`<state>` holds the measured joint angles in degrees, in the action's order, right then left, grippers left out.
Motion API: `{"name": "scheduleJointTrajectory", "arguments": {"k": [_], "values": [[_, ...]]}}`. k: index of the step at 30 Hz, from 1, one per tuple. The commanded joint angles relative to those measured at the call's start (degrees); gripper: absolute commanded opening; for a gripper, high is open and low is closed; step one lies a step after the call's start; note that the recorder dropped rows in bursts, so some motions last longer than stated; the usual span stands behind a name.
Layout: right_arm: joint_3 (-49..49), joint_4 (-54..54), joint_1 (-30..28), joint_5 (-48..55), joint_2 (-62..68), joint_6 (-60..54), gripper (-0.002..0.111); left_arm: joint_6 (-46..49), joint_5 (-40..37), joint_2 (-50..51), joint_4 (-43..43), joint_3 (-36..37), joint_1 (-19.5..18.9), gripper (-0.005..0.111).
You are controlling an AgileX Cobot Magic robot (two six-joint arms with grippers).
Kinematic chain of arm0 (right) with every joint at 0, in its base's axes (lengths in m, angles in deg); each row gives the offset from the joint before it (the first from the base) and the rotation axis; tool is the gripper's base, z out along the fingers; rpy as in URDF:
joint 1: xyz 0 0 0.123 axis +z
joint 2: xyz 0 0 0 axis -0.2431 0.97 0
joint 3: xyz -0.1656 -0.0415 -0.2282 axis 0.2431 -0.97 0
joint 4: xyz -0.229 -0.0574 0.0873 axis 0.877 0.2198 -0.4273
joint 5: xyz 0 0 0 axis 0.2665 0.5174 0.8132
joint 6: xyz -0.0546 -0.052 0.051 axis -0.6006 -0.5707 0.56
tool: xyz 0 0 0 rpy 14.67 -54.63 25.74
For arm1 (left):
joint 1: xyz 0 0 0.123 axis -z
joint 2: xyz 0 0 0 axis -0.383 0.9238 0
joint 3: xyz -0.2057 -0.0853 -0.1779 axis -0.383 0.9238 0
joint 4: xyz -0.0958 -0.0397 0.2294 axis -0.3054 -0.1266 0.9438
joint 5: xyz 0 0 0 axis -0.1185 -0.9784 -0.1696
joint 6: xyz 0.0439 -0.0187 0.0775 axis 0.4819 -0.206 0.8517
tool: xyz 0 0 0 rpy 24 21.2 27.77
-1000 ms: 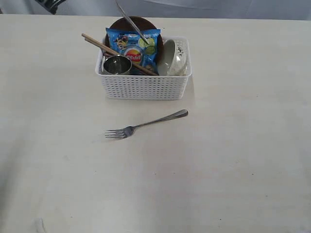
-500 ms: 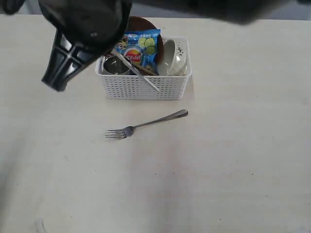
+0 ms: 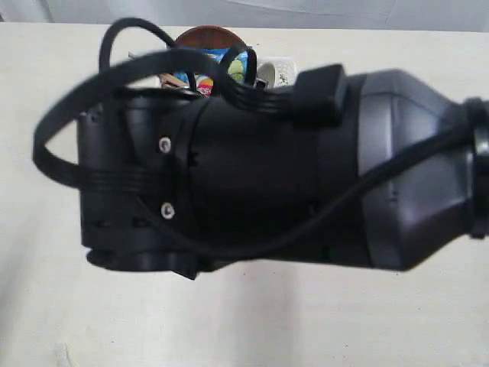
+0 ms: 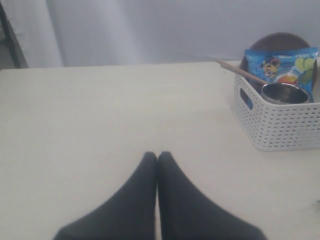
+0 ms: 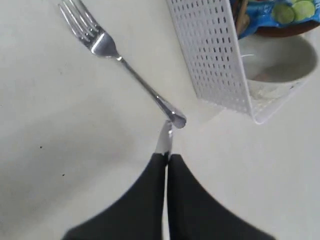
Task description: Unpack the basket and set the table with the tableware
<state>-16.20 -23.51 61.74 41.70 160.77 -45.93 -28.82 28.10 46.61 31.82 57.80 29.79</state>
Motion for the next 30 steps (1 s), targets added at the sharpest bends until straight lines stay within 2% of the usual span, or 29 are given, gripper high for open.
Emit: {"name": "scheduleJointTrajectory", "arguments": {"k": [1, 11, 19, 30], "values": [[-3.0, 0.3, 0.3, -6.0, -0.2, 1.0, 0.0, 0.0, 0.3, -0.2, -0.2, 0.1, 0.4, 0.0], [-9.6, -0.3, 0.3, -21.7, 0.0, -0.3, 0.0, 0.0, 0.3, -0.2, -0.2, 0.1, 0.4, 0.0], [-9.7, 2.7, 0.3, -24.0, 0.4, -0.1, 0.0, 0.0, 0.3, -0.2, -0.2, 0.1, 0.4, 0.0], [-9.4, 5.7, 0.3, -26.3, 8.7, -0.4, 0.0, -0.1, 0.3, -0.2, 0.1, 0.1, 0.4, 0.0]]}}
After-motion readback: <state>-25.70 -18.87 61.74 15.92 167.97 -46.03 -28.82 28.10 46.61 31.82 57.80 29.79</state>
